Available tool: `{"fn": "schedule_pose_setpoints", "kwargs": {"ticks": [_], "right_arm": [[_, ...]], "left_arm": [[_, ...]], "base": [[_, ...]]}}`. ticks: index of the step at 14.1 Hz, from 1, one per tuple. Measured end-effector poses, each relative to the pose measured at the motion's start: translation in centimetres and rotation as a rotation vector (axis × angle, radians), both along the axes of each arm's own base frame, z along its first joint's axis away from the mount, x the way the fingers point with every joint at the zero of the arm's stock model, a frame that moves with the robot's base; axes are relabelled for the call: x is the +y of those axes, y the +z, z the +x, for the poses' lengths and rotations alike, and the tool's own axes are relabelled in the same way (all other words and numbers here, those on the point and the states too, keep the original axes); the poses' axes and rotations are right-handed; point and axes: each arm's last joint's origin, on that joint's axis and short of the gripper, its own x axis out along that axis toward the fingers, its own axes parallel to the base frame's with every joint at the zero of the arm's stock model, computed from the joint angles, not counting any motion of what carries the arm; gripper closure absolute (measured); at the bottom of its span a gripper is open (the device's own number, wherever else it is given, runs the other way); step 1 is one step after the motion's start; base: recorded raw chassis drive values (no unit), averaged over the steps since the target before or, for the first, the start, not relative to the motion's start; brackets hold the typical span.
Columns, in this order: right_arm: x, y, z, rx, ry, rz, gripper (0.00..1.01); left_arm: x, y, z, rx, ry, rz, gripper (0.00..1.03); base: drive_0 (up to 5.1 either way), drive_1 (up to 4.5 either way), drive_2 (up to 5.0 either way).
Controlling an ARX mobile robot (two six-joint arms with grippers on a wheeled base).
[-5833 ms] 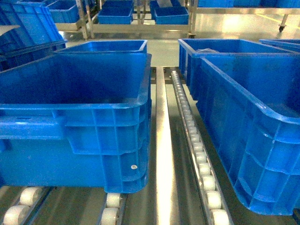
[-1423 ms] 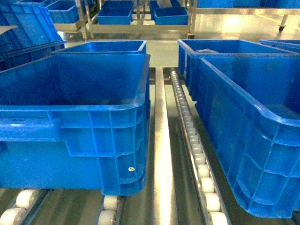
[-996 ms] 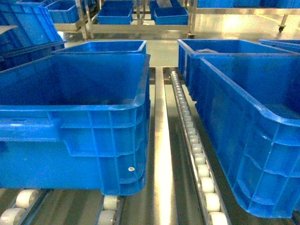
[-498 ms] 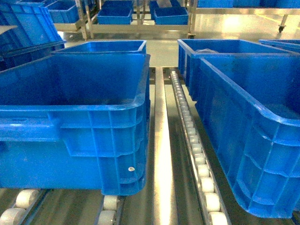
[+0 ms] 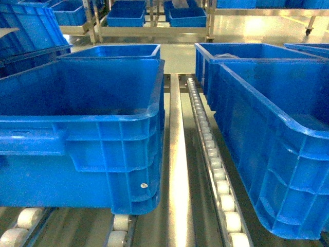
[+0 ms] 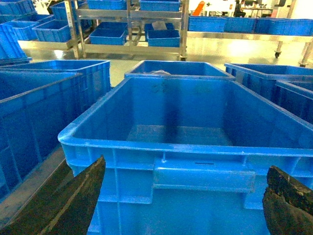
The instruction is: Sort blue parts and orange caps into right shelf containers
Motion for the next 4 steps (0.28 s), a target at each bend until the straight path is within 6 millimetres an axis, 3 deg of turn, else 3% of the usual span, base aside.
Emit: {"fn": "schedule_pose_setpoints", "kwargs": {"ticks": [4], "right_arm": [[0.0, 0.0, 0.0, 0.0, 0.0, 0.0, 0.03]], "left_arm": [[0.0, 0.0, 0.0, 0.0, 0.0, 0.0, 0.05]], "base": [[0.0, 0.0, 0.0]]}}
